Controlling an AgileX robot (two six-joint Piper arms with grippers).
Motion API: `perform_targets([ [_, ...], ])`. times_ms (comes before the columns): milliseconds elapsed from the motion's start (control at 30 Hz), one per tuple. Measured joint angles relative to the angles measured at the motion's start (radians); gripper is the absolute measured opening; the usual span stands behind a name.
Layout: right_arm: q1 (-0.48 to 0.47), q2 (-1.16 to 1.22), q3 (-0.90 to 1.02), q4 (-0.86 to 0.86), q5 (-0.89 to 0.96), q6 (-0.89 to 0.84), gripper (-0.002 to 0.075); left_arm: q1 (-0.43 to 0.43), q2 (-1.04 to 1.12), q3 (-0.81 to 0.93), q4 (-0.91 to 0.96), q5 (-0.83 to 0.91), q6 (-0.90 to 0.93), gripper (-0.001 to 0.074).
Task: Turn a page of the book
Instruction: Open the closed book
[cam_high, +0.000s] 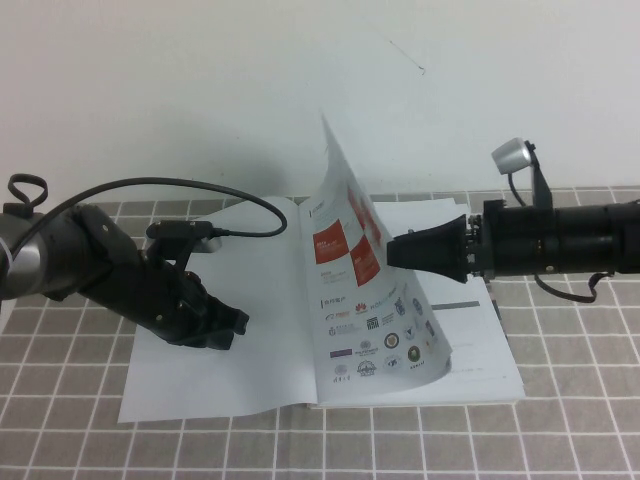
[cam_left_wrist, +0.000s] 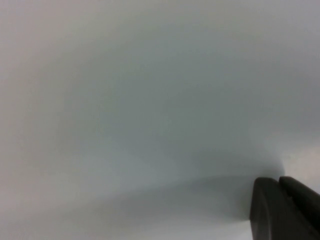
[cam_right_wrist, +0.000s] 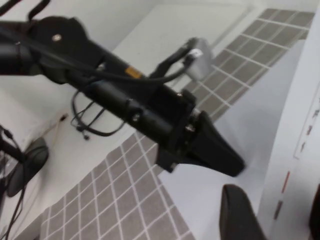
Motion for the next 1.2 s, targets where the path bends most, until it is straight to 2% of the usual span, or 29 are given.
perform_targets([
  [200, 0.071, 0.000, -0.050, -0.010, 0.011, -0.002, 0.0297, 0.000, 0.000, 0.000, -0.002, 0.000, 0.002, -0.0004],
  [467, 0.145, 0.000, -0.072, -0.050, -0.092, -0.002, 0.0297, 0.000, 0.000, 0.000, -0.002, 0.000, 0.008, -0.0004],
  [867, 0.150, 0.000, -0.072, -0.182, -0.469, 0.126, 0.0297, 0.000, 0.000, 0.000, -0.012, 0.003, 0.010, -0.0004],
  [1200, 0.150, 0.000, -0.073, -0.271, -0.495, 0.145, 0.0297, 0.000, 0.000, -0.009, -0.064, 0.028, 0.030, -0.0004],
])
